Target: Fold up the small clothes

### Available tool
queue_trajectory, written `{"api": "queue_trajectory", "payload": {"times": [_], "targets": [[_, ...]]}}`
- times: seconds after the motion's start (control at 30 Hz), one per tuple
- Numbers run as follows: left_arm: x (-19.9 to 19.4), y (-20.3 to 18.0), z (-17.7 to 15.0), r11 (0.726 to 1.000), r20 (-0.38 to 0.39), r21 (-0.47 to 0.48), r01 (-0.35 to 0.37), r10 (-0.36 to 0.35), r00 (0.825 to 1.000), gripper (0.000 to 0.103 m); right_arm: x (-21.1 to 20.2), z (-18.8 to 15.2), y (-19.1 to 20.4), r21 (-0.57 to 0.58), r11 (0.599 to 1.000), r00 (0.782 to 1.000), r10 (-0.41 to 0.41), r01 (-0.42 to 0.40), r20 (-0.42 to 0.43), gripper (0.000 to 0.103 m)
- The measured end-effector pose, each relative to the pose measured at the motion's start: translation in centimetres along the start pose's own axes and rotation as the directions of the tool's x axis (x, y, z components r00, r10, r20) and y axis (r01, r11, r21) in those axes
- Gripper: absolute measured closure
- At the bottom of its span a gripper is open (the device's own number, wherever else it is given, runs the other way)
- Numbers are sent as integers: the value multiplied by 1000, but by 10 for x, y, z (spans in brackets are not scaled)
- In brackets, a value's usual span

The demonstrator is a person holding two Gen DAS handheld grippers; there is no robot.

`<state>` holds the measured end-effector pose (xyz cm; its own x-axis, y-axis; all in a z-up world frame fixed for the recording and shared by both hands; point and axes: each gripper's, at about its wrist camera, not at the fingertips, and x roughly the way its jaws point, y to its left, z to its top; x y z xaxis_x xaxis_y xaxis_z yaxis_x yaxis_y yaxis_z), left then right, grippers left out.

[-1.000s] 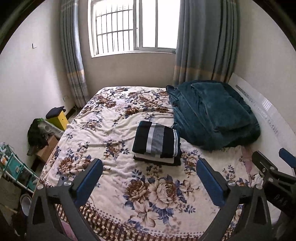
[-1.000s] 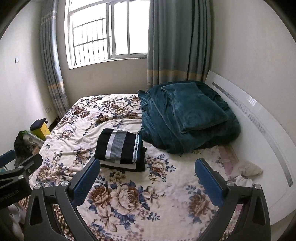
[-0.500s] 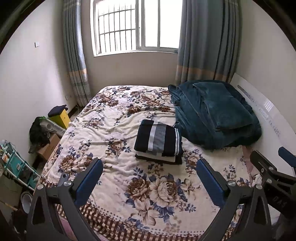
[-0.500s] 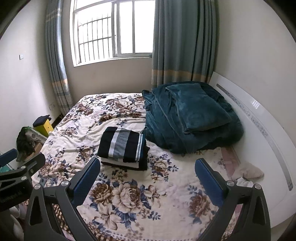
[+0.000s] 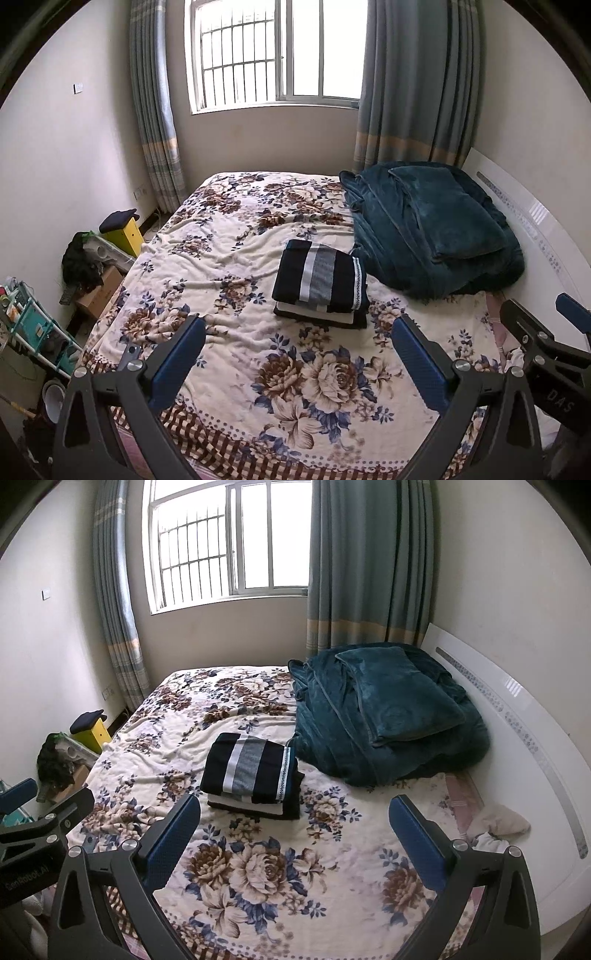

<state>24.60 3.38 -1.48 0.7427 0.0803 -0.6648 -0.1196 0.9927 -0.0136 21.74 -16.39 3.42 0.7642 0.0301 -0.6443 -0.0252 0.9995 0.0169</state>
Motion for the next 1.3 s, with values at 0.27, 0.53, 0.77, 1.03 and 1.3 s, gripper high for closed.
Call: {"api": "queue_trajectory", "payload": {"times": [0.27, 0.53, 0.77, 1.03, 1.3], "targets": [[0, 3, 1, 1000, 0, -1, -2, 2, 1000, 0, -1, 0, 0, 3, 1000, 1000, 0, 0, -2, 0], [-1, 6, 1, 1000, -4, -5, -5, 5, 1000, 0, -2, -1, 1, 1, 1000, 1000, 0, 0, 0, 0], [-3, 9, 2, 1000, 3, -9, -10, 10, 1000, 0, -3, -2, 1, -1, 1000, 1000, 5, -5, 2, 0], [-4, 10, 1, 1000, 3, -13, -14, 14, 1000, 0, -4, -2, 5, -3, 1000, 1000, 7, -7, 3, 0], [-7, 12, 2, 1000, 6, -16, -18, 18, 1000, 0, -4, -3, 5, -3, 1000, 1000, 7, -7, 4, 0]]}}
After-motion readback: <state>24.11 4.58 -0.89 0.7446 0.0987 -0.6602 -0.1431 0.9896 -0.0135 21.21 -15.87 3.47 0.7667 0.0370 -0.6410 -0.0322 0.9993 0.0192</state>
